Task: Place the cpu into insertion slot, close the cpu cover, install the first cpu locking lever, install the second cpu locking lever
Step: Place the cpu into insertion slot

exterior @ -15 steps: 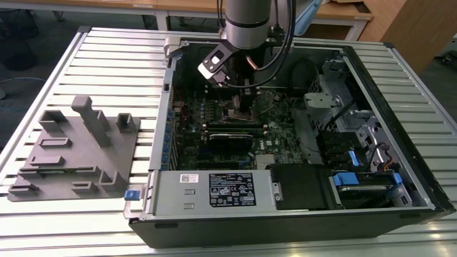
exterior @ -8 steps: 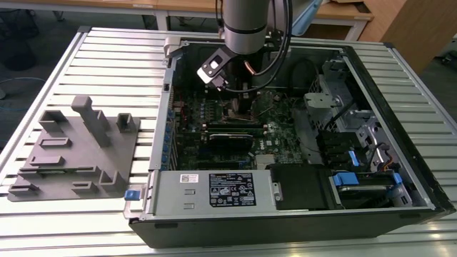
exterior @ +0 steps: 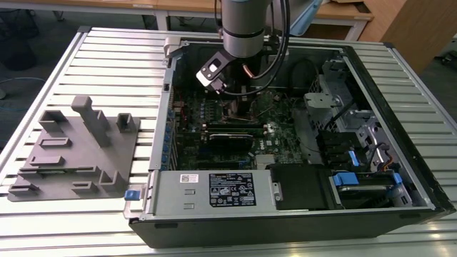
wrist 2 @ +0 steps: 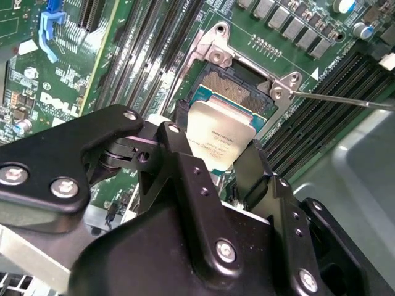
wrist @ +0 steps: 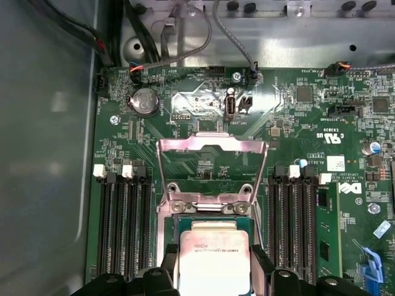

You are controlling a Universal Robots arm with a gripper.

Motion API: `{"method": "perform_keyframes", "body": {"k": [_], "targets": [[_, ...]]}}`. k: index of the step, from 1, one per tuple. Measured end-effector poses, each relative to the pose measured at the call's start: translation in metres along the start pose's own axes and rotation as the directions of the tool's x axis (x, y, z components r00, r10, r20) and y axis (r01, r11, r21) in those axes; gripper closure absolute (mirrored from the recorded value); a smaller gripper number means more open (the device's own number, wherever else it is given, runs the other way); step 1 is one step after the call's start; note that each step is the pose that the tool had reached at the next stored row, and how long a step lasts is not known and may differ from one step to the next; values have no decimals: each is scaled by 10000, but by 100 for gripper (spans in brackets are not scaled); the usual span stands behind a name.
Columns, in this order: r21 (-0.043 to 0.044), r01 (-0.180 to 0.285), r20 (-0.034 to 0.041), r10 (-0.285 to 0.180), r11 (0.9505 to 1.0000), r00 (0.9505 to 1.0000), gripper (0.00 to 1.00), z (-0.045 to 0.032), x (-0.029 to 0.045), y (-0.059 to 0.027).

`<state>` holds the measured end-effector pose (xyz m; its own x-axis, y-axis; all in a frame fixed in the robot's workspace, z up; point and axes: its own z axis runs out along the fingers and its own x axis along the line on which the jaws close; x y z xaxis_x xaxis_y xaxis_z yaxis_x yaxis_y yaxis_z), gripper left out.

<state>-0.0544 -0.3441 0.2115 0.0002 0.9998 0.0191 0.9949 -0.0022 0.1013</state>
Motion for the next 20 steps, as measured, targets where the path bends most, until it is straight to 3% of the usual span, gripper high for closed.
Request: {"method": "perform_keyframes", "body": {"k": [20], "targets": [[1, 32, -74, -32, 10000, 10000, 46, 117, -3, -52]]}}
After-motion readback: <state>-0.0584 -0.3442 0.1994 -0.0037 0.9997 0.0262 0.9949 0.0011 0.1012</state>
